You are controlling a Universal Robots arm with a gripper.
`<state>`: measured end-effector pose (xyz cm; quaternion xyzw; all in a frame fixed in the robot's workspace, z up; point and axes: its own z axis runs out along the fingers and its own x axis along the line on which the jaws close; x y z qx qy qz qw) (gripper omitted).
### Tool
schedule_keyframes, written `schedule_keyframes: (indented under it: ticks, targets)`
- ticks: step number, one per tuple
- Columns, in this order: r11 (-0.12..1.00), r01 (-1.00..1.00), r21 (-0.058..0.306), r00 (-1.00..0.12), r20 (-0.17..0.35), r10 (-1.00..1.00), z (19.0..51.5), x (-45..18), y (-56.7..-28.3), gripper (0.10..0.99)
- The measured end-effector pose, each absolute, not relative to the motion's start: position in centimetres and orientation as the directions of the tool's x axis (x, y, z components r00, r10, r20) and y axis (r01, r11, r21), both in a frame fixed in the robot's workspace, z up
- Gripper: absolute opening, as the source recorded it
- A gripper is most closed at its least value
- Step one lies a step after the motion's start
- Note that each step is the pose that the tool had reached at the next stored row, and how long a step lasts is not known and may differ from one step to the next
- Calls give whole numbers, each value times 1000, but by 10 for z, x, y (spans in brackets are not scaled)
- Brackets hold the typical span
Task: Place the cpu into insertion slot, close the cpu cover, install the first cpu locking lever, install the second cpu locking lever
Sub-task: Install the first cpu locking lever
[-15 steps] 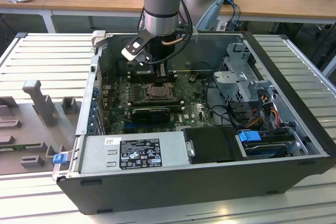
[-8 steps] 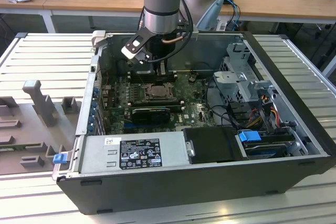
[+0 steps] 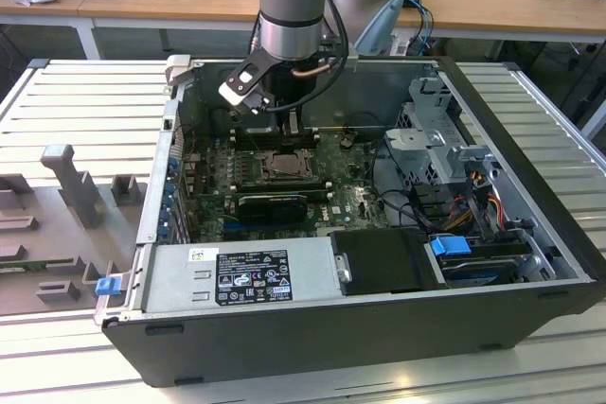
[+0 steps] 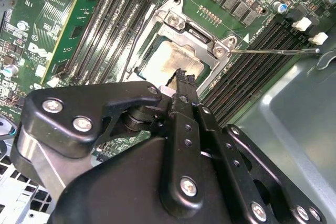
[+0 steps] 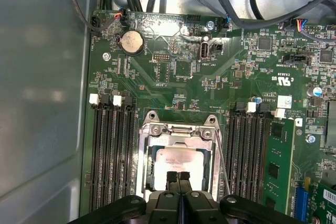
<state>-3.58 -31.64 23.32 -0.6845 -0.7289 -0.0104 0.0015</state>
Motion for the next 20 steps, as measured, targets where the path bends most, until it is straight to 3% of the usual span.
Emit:
schedule_keyframes:
  ticks: [20]
  targets:
    - [63,998,13,-63,16,998,243,-36,-316,106]
